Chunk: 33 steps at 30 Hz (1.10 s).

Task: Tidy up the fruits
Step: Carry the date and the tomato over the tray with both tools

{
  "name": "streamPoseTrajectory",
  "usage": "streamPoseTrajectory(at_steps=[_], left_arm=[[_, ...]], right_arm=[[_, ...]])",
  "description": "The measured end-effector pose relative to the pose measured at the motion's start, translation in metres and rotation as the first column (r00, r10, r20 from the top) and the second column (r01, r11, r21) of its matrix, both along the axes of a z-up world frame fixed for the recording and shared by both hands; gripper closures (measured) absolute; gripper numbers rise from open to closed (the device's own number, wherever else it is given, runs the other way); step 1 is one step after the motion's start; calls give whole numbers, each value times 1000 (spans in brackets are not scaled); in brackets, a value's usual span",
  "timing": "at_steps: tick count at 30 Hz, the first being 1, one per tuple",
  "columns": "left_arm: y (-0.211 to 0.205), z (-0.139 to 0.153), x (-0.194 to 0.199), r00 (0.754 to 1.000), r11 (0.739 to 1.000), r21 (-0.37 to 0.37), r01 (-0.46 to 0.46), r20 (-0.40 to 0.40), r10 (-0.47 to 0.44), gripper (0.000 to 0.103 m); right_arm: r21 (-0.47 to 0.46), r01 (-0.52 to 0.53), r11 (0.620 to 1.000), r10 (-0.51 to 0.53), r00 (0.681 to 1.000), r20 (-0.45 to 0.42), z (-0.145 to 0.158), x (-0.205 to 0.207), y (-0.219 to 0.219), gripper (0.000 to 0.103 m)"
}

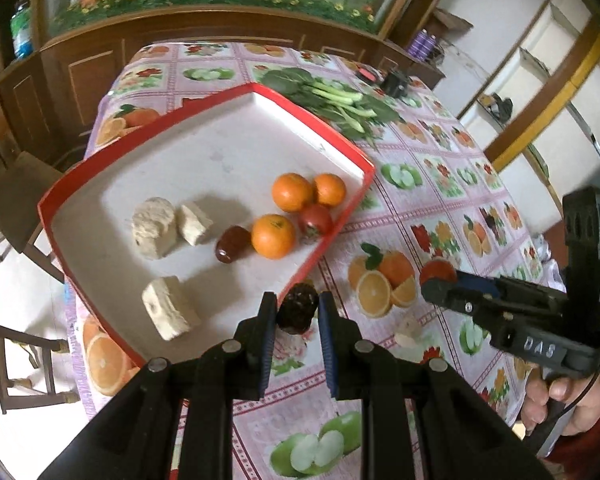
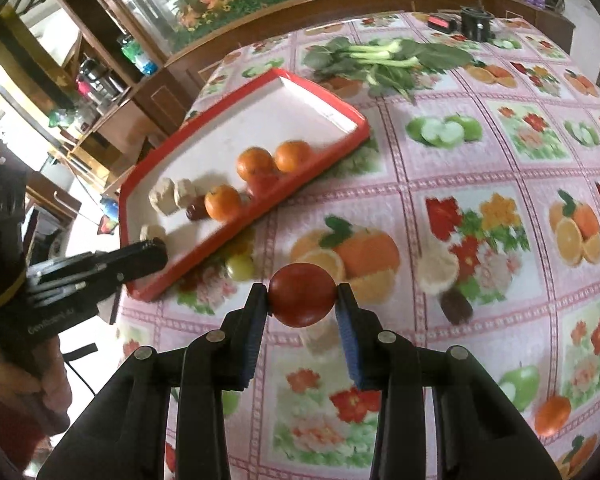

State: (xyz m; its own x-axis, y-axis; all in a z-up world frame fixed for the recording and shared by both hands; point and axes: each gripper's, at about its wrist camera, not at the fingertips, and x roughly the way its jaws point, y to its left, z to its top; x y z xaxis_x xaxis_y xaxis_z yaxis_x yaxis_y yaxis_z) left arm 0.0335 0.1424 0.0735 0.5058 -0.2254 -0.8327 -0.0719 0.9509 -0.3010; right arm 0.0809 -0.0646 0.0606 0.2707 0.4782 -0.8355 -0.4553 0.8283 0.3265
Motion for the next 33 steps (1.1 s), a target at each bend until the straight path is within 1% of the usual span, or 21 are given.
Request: streamPoseTrajectory(at_steps=[6, 9, 15, 18, 21, 25, 29, 33], left_arm=[[19, -8, 1, 998, 998, -22, -56, -16, 56, 80], [28, -13, 0, 996, 995, -41, -88, -30, 86, 80], [36, -22, 0, 994, 993, -54, -106, -46, 104, 80], [37, -23, -2, 994, 993, -63, -104, -44, 101, 80], [38, -25, -1, 994, 992, -72, -100, -43, 97, 80], [41, -29, 3, 994, 992, -85, -96, -52, 92, 80], [42, -34, 7, 995, 991, -100, -89, -57, 84, 80], [43, -39, 12, 995, 992, -97, -86, -67, 80, 80]], right_arm=[[23, -6, 1000, 6, 1000, 22, 16, 25, 23, 69], [39, -13, 999, 13, 1000, 18, 19, 34, 36, 69], [70, -50, 996, 48, 998, 27, 30, 44, 63, 69], [96, -49, 994, 48, 999, 13, 31, 48, 74, 69], [93, -61, 994, 62, 998, -7, 26, 51, 87, 70], [97, -70, 993, 77, 995, -68, 13, 61, 103, 70], [84, -52, 995, 62, 991, -122, 0, 73, 114, 70], [53, -42, 998, 50, 987, -152, -14, 83, 125, 70]])
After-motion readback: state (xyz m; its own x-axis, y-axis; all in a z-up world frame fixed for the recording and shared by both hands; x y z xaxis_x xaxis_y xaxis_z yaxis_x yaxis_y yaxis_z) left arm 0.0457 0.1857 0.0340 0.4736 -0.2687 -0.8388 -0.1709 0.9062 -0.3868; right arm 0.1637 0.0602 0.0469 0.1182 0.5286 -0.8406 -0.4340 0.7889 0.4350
